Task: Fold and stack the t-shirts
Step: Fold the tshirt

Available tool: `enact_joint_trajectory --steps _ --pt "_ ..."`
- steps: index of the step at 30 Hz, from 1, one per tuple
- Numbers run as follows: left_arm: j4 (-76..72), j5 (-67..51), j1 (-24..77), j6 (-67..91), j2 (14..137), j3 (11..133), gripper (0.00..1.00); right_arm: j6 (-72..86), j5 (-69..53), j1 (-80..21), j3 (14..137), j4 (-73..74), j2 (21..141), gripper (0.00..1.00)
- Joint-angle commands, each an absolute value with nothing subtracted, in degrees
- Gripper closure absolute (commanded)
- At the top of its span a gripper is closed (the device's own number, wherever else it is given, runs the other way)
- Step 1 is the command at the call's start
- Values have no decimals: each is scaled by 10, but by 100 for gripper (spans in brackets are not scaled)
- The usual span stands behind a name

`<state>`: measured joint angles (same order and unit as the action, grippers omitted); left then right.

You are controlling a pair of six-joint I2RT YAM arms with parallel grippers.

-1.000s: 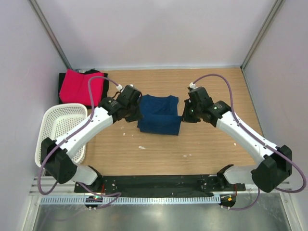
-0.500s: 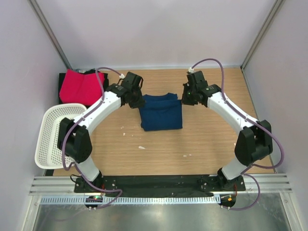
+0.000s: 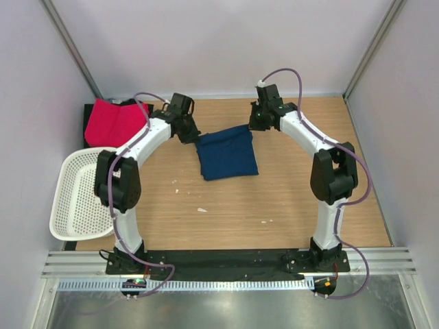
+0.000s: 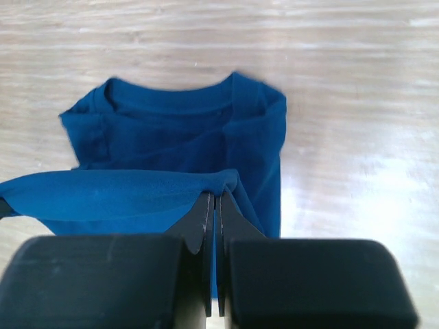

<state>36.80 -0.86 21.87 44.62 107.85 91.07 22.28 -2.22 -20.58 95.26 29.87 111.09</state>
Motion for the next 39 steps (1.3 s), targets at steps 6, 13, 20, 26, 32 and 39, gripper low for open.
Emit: enact_joint_trajectory --steps 6,13,20,26,32,39 --pt "338 -29 190 406 1191 1017 99 210 -17 -185 1068 279 1223 99" --pt "413 -8 181 388 1251 1124 50 207 -25 -182 1121 307 1263 56" --pt "432 -55 190 384 1152 1067 25 209 -97 -185 1038 287 1149 42" --pt "381 -37 231 416 1090 902 24 189 -125 -193 919 249 1103 51" --pt "262 -43 232 408 1078 787 25 177 -97 -192 879 253 1121 52" --pt "161 -57 232 401 1106 761 25 189 -70 -190 844 245 1076 28"
